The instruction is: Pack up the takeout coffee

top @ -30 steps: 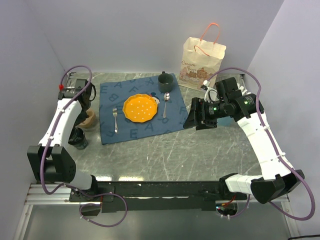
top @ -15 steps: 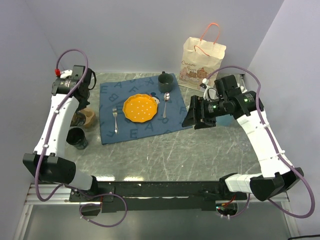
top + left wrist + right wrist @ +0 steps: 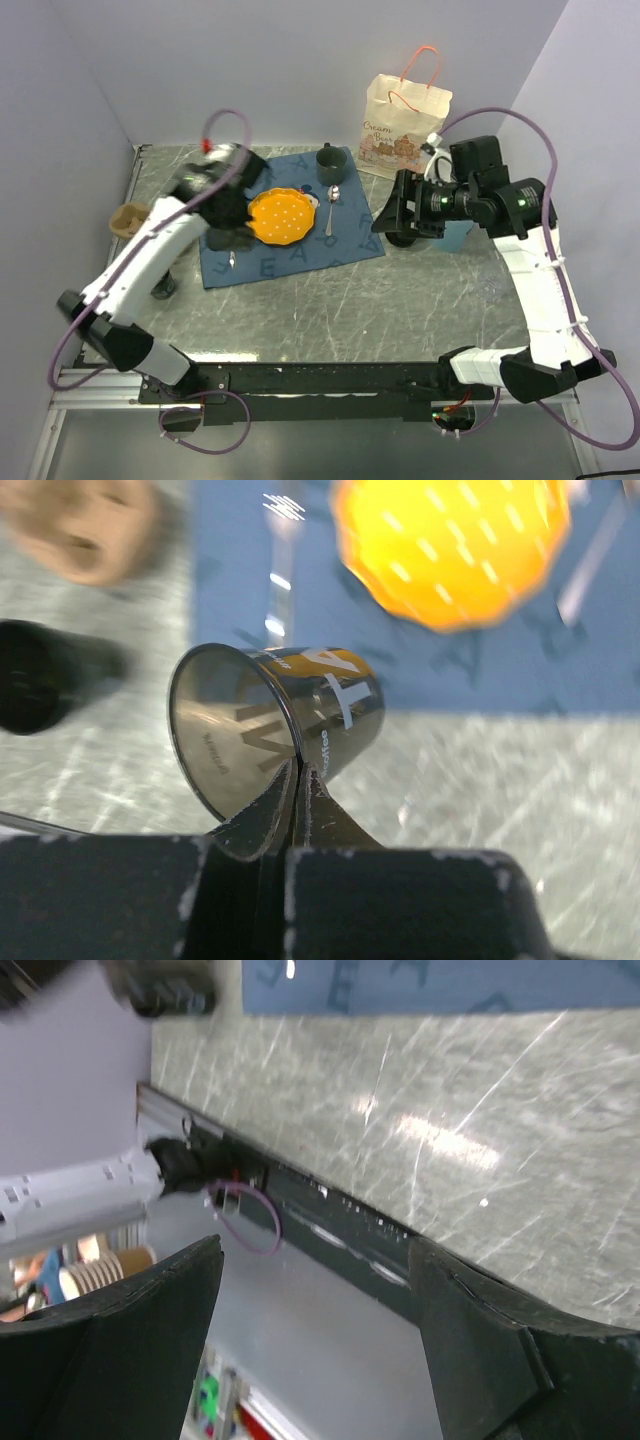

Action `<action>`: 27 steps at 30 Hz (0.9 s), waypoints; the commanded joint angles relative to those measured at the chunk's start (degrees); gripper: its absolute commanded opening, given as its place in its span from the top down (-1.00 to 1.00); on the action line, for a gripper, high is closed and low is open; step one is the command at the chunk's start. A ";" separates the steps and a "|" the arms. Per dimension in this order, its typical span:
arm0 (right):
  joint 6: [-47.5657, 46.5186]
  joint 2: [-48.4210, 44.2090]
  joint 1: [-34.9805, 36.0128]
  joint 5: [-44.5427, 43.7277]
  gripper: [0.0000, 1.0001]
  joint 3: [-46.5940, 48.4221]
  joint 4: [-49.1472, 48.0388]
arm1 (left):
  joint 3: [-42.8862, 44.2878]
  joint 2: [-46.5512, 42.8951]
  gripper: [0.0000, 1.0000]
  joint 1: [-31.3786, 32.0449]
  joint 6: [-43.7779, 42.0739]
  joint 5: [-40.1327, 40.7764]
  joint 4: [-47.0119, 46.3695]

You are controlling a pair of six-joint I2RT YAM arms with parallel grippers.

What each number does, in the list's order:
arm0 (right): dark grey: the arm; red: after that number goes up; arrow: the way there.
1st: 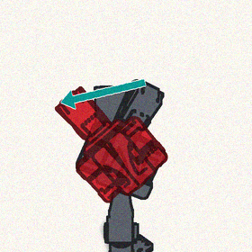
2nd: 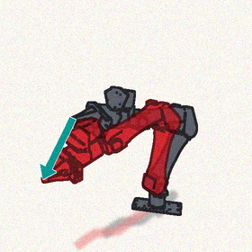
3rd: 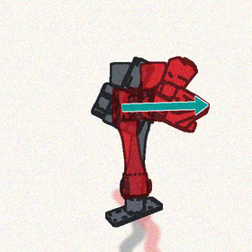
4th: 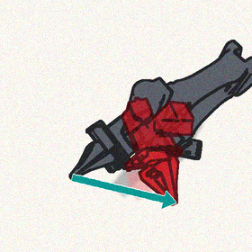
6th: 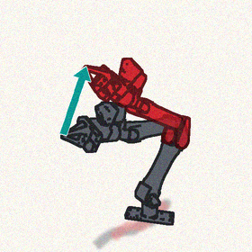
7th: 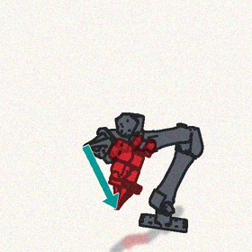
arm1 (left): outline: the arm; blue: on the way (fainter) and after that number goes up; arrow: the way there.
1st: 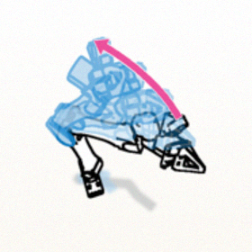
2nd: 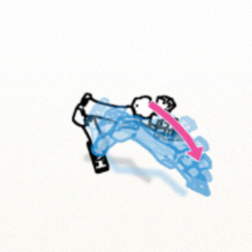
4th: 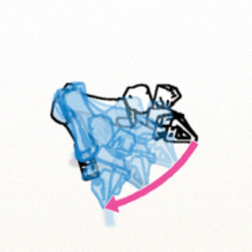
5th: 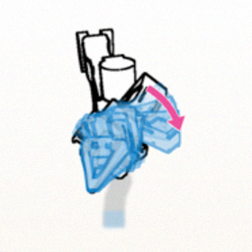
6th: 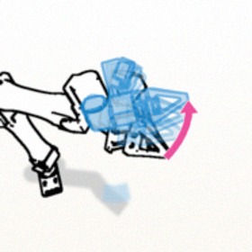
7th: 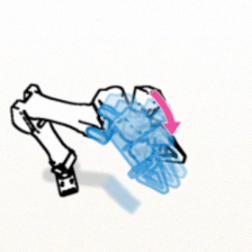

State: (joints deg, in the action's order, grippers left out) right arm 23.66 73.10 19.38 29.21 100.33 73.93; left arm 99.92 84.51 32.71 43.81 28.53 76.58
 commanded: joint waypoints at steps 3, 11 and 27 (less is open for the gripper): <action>5.16 -4.27 -0.04 -10.74 -0.65 6.89 -1.07 | 0.27 10.30 0.98 15.53 8.65 -0.24 1.91; 10.87 -13.06 -0.04 -22.35 -0.66 6.90 -6.95 | 1.59 21.12 0.98 29.32 11.03 1.26 0.77; 12.11 -20.89 -0.04 -25.35 -0.67 2.94 -10.56 | 1.33 28.34 0.71 35.05 10.77 -0.06 -4.77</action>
State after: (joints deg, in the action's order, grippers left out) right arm 35.14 51.75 19.35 4.49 103.15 64.10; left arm 99.92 111.92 67.02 53.74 28.32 73.58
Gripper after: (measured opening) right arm 0.834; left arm 0.108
